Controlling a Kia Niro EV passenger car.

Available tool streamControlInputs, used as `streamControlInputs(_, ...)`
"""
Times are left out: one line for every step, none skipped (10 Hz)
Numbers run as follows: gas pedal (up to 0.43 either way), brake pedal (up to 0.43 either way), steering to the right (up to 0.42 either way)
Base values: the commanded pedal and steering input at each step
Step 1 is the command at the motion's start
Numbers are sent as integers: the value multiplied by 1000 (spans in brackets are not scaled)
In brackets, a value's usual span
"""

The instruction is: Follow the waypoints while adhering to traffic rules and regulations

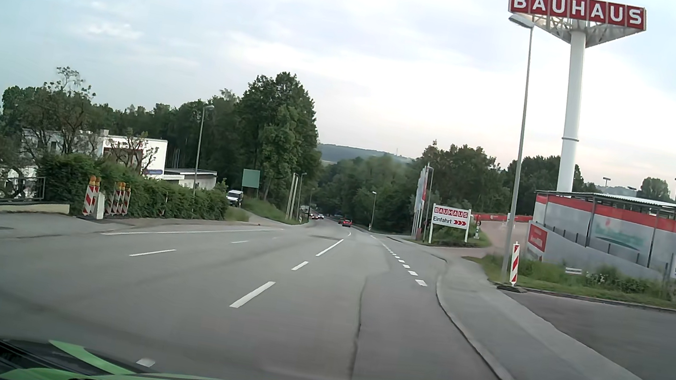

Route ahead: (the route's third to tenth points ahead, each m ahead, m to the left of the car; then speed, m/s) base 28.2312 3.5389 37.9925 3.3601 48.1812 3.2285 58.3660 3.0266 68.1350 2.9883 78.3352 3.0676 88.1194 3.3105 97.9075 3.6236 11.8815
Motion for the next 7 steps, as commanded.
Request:
streamControlInputs(0, 165, -3)
streamControlInputs(0, 159, -3)
streamControlInputs(0, 152, -3)
streamControlInputs(0, 134, -3)
streamControlInputs(0, 122, -3)
streamControlInputs(0, 116, -4)
streamControlInputs(0, 116, -3)
